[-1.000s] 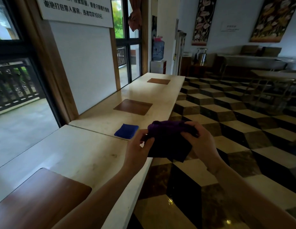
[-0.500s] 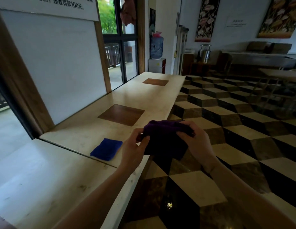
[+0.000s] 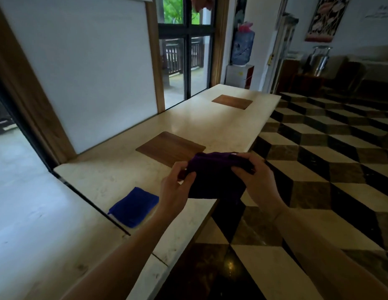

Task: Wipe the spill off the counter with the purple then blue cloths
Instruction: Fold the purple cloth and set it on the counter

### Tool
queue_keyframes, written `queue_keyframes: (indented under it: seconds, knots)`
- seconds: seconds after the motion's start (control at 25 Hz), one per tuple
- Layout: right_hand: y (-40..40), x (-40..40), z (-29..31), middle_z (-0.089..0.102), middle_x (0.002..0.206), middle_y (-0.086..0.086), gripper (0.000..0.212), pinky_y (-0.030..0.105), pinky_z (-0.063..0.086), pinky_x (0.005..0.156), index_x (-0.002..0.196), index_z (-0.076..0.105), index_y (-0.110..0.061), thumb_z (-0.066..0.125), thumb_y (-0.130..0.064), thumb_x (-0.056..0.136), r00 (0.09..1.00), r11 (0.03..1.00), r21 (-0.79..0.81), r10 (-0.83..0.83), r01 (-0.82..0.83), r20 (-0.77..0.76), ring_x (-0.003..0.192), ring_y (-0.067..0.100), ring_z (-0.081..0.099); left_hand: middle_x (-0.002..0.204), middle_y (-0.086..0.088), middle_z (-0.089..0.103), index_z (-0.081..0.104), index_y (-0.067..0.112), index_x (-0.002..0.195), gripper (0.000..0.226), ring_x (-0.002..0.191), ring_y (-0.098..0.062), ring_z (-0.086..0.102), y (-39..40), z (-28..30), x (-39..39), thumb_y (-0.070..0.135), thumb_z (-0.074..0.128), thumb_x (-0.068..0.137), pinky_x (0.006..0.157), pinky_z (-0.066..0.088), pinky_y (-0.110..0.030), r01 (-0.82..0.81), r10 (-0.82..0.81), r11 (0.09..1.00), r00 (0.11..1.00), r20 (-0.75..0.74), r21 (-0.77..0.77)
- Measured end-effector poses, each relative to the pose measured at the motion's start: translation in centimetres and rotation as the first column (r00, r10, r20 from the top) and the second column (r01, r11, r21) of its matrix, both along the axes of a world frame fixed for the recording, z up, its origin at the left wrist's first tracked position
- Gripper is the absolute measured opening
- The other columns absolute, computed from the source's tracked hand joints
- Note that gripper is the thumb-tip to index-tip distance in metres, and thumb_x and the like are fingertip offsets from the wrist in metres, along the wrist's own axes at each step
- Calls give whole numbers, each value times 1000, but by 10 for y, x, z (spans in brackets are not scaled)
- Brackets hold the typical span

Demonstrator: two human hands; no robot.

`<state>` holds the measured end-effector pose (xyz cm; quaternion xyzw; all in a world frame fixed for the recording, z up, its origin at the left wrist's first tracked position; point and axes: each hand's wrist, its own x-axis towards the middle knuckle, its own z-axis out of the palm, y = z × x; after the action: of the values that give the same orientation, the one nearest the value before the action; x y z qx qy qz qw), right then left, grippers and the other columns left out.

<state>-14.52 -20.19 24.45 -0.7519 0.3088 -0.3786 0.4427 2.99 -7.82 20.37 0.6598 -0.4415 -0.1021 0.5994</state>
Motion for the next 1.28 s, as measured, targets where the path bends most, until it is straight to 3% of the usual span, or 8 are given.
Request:
queue_keyframes:
  seconds: [0.24,0.48,0.64,0.76,0.88,1.0,1.16,1.28]
  knots:
    - [-77,79,-9,66,105,-21,31,18,54,77,101,60,-49,63,-18,95,989,990,-20,137,-139,-54,97,-1,63,96,14,66,56,33,107,21,88,-1,65,-54,-14,55,15,56,97,75,54,-17,-142,141,990,989,-49,-14]
    - [-119,163,-25,64,106,-22,24,11,48,77,111,62,-34,62,-15,96,940,938,-60,337,-340,-61,95,-7,60,91,7,69,57,27,107,17,82,0,66,-64,-24,94,14,58,97,65,51,-14,-353,355,935,930,-100,35]
    - [-122,221,-36,65,107,-21,24,10,47,81,112,64,-31,63,-15,94,820,821,-25,568,-571,-75,99,-7,60,86,3,70,59,28,110,15,77,-10,67,-45,-40,111,21,58,97,62,56,-26,-565,574,819,807,-143,97]
    - [-120,248,-43,65,105,-24,25,7,45,80,110,63,-36,63,-17,94,719,721,2,691,-693,-71,99,-9,58,86,2,70,58,24,112,14,75,-11,66,-33,-43,107,21,57,98,60,54,-25,-692,705,710,701,-113,133]
    - [-116,272,-51,66,106,-20,23,14,49,85,112,64,-32,62,-17,95,600,604,32,796,-796,-77,101,-6,59,85,3,70,59,26,111,14,71,-8,66,-22,-44,97,23,58,97,59,52,-26,-798,818,574,570,-81,181]
    - [-101,285,-67,68,106,-16,22,22,50,88,113,65,-27,60,-15,96,492,497,54,866,-866,-91,102,0,61,83,0,71,60,38,101,13,72,-11,66,-7,-52,82,28,61,93,63,53,-37,-865,893,449,437,-103,221]
    - [-78,284,-92,68,106,-14,21,24,51,87,114,65,-25,57,-15,98,398,409,112,911,-906,-112,100,0,61,90,7,71,56,43,99,13,78,-15,69,11,-68,61,31,57,94,65,57,-47,-873,915,402,380,-131,276]
    - [-68,282,-108,68,103,-16,20,21,50,82,113,65,-28,56,-18,98,390,412,125,905,-902,-170,96,-1,60,94,6,72,57,42,106,14,84,-14,70,18,-85,50,37,53,94,68,58,-52,-849,908,418,375,-189,324]
